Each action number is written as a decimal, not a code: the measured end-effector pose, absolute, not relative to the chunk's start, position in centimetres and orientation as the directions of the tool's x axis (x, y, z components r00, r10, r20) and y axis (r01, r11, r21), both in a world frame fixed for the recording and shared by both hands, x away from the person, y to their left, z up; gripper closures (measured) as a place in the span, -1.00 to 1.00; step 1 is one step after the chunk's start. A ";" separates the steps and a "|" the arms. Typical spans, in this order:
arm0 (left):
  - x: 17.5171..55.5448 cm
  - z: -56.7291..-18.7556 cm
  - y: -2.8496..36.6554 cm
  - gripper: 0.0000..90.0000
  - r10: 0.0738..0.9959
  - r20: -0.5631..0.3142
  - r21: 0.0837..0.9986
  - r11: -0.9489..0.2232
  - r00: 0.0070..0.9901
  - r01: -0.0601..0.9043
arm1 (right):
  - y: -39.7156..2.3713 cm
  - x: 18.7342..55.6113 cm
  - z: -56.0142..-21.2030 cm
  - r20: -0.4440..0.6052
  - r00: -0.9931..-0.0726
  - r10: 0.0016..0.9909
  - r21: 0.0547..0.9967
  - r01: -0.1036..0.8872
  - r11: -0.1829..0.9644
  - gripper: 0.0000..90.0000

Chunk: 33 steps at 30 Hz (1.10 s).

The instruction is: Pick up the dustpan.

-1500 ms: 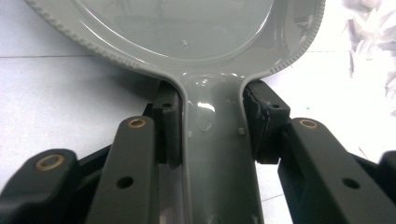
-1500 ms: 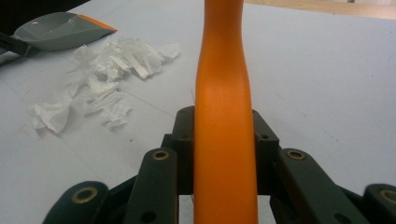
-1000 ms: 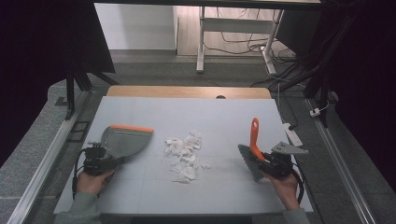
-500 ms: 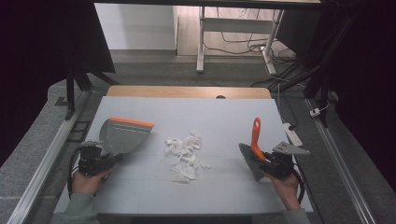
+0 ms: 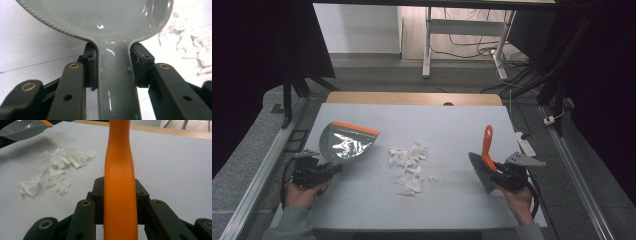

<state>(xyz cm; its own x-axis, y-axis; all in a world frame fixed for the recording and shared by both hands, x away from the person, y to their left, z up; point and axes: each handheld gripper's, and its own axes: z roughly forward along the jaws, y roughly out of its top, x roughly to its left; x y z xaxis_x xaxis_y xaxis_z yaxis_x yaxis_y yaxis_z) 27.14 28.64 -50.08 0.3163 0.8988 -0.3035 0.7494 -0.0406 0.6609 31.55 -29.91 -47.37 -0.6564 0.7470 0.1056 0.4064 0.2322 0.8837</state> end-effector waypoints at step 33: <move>25.3 -47.3 28.0 0.36 0.769 -0.207 0.740 -0.281 0.605 0.611 | -29.3 31.6 -46.8 0.112 -0.673 0.731 0.900 0.380 0.212 0.55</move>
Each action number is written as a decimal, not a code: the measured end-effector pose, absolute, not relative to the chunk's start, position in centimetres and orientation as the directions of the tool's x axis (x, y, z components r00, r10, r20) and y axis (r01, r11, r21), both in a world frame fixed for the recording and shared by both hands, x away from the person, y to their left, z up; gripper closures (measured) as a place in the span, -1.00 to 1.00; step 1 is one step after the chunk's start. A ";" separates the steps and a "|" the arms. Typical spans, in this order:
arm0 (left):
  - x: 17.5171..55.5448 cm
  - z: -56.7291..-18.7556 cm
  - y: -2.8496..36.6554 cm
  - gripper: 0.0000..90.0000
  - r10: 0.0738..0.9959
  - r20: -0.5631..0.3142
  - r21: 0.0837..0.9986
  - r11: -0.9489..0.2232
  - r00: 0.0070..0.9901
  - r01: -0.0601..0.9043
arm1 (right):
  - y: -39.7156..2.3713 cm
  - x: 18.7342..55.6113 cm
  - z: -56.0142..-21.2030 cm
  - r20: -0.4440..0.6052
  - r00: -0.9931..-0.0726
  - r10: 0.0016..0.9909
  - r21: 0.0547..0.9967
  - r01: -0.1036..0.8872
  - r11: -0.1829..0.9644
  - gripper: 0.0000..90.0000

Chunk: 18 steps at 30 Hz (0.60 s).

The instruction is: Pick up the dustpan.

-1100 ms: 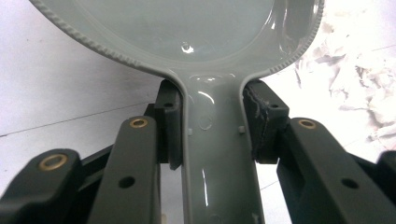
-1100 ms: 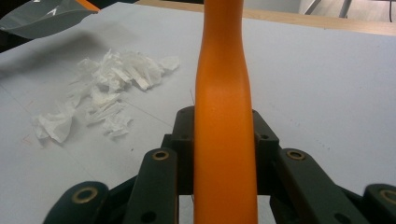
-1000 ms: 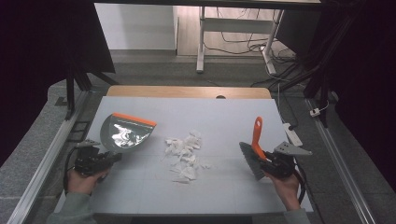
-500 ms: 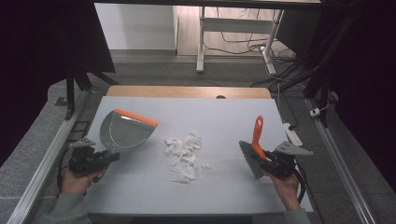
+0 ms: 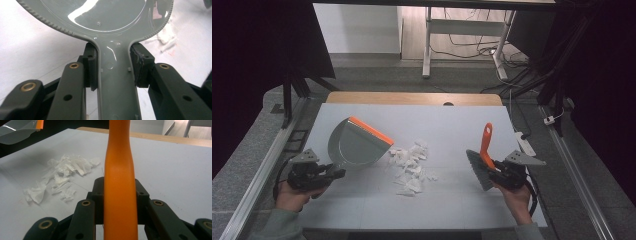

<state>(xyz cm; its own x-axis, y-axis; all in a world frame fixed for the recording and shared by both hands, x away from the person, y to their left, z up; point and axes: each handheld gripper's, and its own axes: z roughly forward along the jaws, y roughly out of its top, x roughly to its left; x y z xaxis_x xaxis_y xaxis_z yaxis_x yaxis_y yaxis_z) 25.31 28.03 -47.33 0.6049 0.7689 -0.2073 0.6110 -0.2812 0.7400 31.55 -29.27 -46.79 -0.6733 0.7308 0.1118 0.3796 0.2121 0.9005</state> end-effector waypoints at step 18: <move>23.9 -47.1 27.3 0.36 0.689 -0.171 0.737 -0.385 0.704 0.556 | -28.5 31.9 -47.0 0.101 -0.695 0.712 0.897 0.372 0.237 0.55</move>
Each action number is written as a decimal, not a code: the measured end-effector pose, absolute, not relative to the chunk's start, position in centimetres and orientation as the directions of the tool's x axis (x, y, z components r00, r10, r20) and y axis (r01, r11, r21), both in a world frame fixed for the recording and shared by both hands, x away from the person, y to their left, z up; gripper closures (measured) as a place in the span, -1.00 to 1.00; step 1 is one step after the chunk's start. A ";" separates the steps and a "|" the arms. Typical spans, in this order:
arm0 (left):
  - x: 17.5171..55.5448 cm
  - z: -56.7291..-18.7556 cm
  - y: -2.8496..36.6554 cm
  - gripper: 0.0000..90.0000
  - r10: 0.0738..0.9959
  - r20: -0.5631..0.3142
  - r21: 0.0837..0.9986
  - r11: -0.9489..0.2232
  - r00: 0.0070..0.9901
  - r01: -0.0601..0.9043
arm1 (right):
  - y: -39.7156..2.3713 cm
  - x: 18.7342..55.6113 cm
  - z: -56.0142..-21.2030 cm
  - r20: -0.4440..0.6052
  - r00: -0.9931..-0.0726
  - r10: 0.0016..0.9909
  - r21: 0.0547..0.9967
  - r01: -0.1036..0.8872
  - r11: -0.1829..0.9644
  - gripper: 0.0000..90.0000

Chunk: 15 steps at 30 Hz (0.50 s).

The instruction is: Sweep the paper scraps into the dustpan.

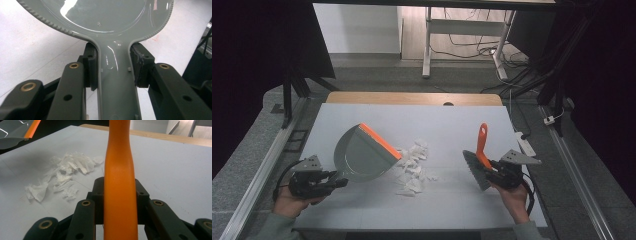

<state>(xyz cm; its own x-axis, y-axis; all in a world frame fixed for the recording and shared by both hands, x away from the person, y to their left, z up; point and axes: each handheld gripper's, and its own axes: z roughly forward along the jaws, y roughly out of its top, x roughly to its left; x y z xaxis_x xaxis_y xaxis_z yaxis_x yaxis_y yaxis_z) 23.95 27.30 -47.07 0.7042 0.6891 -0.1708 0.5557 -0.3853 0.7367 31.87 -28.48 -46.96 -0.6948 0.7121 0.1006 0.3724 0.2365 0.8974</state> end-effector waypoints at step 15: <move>22.9 -47.4 27.0 0.36 0.633 -0.153 0.679 -0.491 0.759 0.546 | -26.9 32.8 -46.6 0.086 -0.708 0.701 0.900 0.357 0.250 0.55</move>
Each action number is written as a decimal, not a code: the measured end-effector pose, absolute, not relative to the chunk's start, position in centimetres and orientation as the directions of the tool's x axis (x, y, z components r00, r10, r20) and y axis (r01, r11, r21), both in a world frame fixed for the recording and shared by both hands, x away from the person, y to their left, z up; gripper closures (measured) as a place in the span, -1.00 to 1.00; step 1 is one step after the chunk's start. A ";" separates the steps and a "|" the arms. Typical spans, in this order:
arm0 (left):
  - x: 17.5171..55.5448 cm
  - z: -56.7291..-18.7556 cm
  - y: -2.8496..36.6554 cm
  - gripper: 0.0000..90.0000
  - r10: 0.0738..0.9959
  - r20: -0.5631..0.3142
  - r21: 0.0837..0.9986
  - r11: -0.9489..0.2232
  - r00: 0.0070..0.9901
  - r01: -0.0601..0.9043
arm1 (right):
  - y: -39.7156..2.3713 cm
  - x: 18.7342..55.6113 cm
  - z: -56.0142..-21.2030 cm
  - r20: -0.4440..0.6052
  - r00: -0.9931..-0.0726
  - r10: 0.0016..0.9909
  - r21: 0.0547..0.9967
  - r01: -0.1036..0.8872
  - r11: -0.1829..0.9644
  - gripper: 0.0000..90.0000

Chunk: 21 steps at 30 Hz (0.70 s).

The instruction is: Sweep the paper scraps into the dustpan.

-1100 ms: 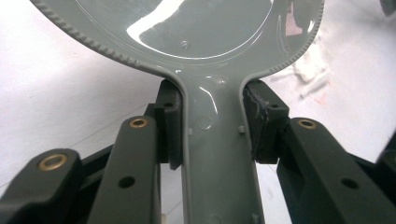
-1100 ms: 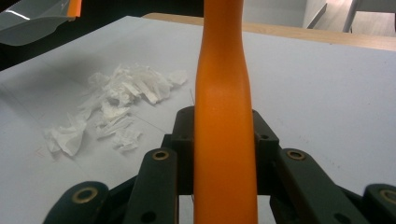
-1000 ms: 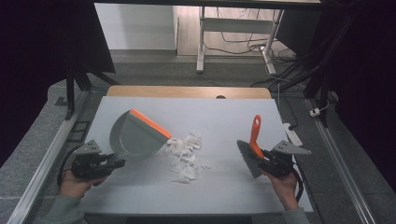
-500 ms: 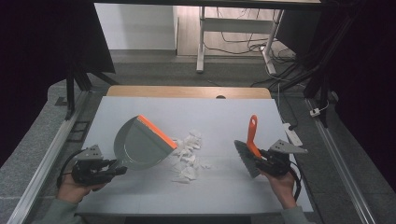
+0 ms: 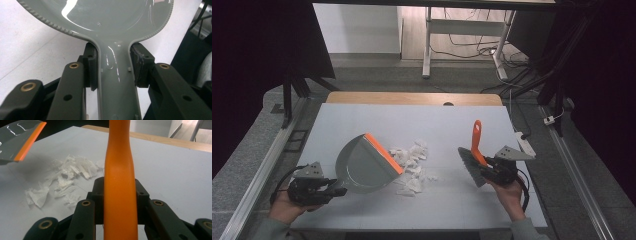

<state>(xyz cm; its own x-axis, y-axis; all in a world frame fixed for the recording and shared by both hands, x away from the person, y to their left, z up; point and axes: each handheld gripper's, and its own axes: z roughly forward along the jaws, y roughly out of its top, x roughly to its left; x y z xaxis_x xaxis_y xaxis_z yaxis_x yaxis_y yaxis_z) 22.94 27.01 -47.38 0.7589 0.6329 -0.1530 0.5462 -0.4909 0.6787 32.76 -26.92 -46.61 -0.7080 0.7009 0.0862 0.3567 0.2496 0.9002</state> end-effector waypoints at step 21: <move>22.2 -48.3 27.4 0.36 0.580 -0.181 0.644 -0.541 0.795 0.541 | -22.6 35.5 -46.4 0.072 -0.704 0.706 0.892 0.362 0.270 0.55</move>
<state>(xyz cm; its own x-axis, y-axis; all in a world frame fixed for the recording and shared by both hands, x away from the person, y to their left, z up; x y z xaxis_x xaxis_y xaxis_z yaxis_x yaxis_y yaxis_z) 22.20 27.39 -48.29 0.7946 0.5797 -0.1806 0.5411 -0.5412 0.6437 35.53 -22.64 -46.38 -0.7045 0.7060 0.0724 0.3622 0.2699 0.8922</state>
